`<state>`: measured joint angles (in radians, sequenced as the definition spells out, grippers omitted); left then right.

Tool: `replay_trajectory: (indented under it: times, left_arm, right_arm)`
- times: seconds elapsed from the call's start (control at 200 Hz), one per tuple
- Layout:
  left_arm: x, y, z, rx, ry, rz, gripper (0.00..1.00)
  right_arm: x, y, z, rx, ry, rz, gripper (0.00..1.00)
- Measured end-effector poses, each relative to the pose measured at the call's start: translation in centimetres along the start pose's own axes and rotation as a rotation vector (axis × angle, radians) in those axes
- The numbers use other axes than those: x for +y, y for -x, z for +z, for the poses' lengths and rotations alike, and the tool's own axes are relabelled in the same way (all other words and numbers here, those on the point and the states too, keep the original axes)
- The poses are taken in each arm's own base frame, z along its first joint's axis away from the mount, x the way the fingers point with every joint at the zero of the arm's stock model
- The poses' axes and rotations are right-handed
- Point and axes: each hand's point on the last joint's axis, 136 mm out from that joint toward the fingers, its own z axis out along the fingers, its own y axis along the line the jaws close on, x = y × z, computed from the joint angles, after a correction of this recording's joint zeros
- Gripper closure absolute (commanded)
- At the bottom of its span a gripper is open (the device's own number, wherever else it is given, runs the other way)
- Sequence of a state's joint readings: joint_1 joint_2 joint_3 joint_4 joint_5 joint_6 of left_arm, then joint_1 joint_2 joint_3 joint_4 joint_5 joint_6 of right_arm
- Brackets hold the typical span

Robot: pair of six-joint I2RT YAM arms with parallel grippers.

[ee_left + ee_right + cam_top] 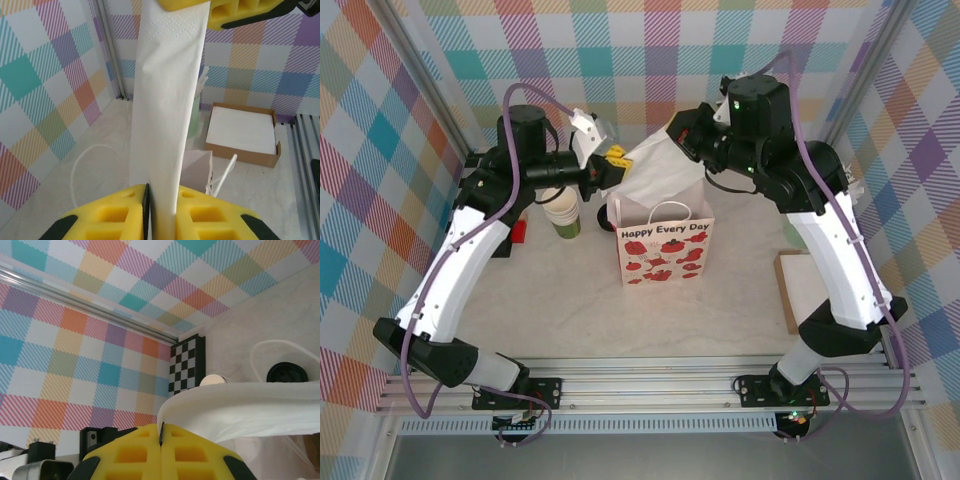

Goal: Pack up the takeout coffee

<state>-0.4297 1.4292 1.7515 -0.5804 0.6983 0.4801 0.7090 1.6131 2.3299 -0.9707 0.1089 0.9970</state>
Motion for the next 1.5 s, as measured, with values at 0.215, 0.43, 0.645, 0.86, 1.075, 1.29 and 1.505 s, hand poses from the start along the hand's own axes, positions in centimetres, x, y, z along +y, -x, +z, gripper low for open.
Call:
replay_trajectory:
  times: [0.215,0.43,0.645,0.86,1.075,1.29,1.505]
  left_arm:
    - [-0.6,-2.6,0.4,0.088,-0.038,-0.014,0.98]
    - [-0.7,-4.2,1.7,0.176,-0.126,0.004,1.00]
    - [-1.2,-5.8,2.5,0.237,-0.209,0.015,1.00]
    - [-1.7,-6.5,2.2,0.249,-0.246,0.039,1.00]
    - [-2.2,-6.5,1.9,0.240,-0.279,0.058,0.98]
    - [-2.4,-6.1,1.6,0.223,-0.297,0.078,0.98]
    - [-2.2,-6.1,1.7,0.219,-0.306,0.085,0.98]
  right_arm:
    - [-4.1,-1.6,0.5,0.023,-0.125,0.018,1.00]
    - [-8.1,-3.4,2.2,0.072,-0.264,0.027,0.84]
    - [-10.0,-4.3,2.7,0.167,-0.329,-0.171,0.01]
    - [-12.5,-3.9,0.2,0.270,-0.232,-0.655,0.01]
    - [-13.5,-4.8,-1.3,0.337,0.002,-0.979,0.05]
    - [-11.7,-2.1,3.5,0.376,0.187,-1.119,0.21]
    - [-11.4,-3.4,6.9,0.481,0.348,-1.140,0.69]
